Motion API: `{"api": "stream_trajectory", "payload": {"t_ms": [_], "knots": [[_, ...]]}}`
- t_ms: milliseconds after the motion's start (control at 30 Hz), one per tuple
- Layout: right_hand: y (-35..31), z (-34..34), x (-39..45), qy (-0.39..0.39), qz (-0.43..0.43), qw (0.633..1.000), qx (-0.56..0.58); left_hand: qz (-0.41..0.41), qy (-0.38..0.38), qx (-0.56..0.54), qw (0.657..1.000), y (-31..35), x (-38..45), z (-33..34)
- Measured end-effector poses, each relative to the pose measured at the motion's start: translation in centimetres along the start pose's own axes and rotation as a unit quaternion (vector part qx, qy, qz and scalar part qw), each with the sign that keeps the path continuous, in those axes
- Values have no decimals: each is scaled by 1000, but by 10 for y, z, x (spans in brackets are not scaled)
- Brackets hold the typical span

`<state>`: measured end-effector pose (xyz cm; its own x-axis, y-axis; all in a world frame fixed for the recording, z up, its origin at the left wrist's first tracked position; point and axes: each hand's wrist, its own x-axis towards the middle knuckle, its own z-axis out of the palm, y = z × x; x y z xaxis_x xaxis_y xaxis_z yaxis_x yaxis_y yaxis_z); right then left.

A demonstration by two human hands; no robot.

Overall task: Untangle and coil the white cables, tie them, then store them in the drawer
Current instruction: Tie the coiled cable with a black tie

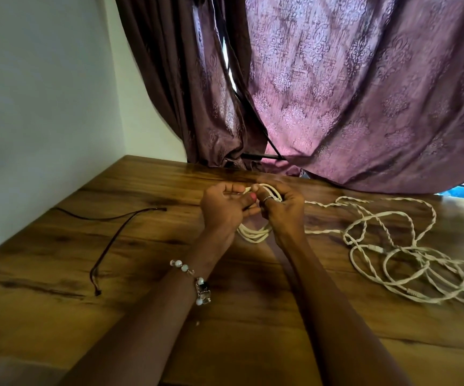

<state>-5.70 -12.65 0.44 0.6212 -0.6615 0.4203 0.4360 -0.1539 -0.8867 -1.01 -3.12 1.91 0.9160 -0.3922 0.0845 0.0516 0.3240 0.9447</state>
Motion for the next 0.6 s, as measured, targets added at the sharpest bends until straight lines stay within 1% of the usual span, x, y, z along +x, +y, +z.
{"api": "stream_trajectory", "payload": {"t_ms": [100, 167, 267, 433, 500, 600], "knots": [[-2, -1, -2, 4, -3, 1000, 4, -20, -27, -24, 999, 5, -2, -4], [-1, -1, -2, 8, -2, 1000, -4, -30, -25, -31, 999, 5, -4, -4], [2, 1, -4, 12, -22, 999, -47, -41, 20, -26, 999, 0, -5, -2], [6, 6, -3, 28, -32, 994, -98, -51, 106, -60, 991, -8, -7, 4], [6, 7, -5, 43, -22, 994, -96, -48, 130, -59, 989, -11, -9, 7], [5, 10, -8, 63, 14, 997, -47, -39, 150, -52, 986, -13, -12, 9]]}}
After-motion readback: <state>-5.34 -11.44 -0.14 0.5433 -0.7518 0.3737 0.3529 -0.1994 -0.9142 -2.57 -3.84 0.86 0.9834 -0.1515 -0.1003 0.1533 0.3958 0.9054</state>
